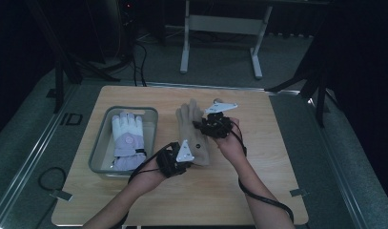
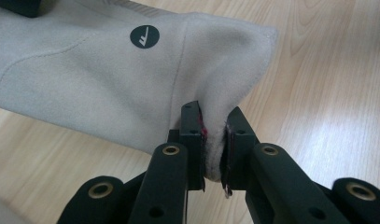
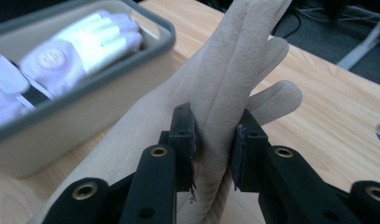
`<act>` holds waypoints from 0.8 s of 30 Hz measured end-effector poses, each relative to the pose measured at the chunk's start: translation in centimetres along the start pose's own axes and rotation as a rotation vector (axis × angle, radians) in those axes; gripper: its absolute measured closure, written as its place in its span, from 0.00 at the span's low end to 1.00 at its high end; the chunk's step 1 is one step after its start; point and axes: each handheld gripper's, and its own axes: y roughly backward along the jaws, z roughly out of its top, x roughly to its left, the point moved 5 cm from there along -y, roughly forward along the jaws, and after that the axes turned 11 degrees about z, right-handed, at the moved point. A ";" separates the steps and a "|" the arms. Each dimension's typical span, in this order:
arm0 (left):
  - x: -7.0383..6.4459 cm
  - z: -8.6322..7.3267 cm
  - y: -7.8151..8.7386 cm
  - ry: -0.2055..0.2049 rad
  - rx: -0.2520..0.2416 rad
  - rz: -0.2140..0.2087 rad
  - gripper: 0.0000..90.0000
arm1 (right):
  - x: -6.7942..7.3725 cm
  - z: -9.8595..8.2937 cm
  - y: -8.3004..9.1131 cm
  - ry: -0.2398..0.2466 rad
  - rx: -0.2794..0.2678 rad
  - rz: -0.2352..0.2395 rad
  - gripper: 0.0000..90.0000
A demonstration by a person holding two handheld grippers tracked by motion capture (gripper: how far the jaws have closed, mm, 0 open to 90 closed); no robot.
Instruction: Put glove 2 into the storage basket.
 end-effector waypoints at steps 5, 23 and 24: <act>1.2 -0.7 1.6 0.004 0.014 0.023 0.91 | 1.0 1.5 -1.1 0.013 -0.006 0.018 0.81; 4.4 -6.0 6.3 0.056 0.084 0.095 0.91 | 6.0 5.8 -7.6 0.076 0.016 0.100 0.82; 4.6 -6.3 6.5 0.059 0.088 0.095 0.91 | 6.4 6.1 -8.1 0.083 0.016 0.100 0.82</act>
